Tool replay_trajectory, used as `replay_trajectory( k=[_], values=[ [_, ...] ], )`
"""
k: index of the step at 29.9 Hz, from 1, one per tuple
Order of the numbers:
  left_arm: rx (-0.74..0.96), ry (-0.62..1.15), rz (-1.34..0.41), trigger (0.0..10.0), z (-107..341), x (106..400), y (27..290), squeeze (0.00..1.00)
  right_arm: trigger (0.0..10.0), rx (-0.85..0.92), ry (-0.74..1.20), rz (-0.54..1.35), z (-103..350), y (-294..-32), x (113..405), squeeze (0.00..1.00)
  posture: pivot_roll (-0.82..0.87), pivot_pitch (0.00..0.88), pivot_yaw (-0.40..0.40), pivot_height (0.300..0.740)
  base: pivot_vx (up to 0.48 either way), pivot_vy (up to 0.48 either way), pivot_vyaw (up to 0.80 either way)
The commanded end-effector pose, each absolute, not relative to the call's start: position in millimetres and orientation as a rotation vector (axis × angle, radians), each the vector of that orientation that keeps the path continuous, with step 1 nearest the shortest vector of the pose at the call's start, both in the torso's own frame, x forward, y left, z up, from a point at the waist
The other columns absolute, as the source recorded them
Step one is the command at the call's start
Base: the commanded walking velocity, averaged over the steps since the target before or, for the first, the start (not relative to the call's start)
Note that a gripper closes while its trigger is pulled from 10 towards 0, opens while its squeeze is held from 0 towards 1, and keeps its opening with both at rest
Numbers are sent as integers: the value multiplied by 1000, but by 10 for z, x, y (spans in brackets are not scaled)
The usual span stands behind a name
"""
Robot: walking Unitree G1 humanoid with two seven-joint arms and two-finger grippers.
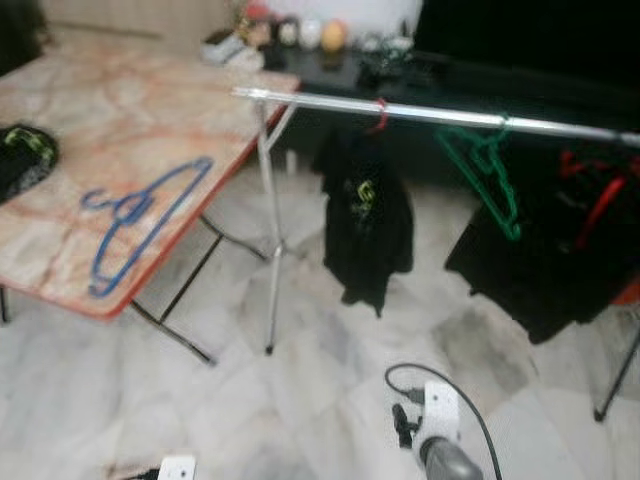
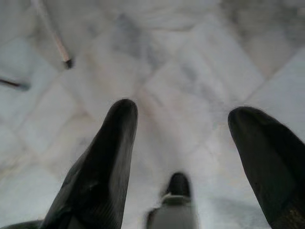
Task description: Hang hanger
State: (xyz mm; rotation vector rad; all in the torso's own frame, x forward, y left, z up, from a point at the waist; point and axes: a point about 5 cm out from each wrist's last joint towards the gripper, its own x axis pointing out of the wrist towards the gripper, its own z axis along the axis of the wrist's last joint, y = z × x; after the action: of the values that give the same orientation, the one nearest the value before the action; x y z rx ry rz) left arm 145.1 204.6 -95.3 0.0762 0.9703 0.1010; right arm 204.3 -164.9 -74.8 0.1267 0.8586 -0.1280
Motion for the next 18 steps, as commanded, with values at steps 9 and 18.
replay_trajectory(
  k=[9, 18],
  values=[
    [72, 1018, 82, 10000, -1003, 1336, 2021, 0, 10000, 133, 861, -135, -747, -1666, 2045, 0, -8, 65, -31, 740, 310, 0, -267],
    [72, 1024, 101, 10000, -987, 1264, 2218, 0, 10000, 124, 841, -119, -731, -1668, 2067, 0, -7, 71, -33, 740, 312, 0, -89]
  ],
)
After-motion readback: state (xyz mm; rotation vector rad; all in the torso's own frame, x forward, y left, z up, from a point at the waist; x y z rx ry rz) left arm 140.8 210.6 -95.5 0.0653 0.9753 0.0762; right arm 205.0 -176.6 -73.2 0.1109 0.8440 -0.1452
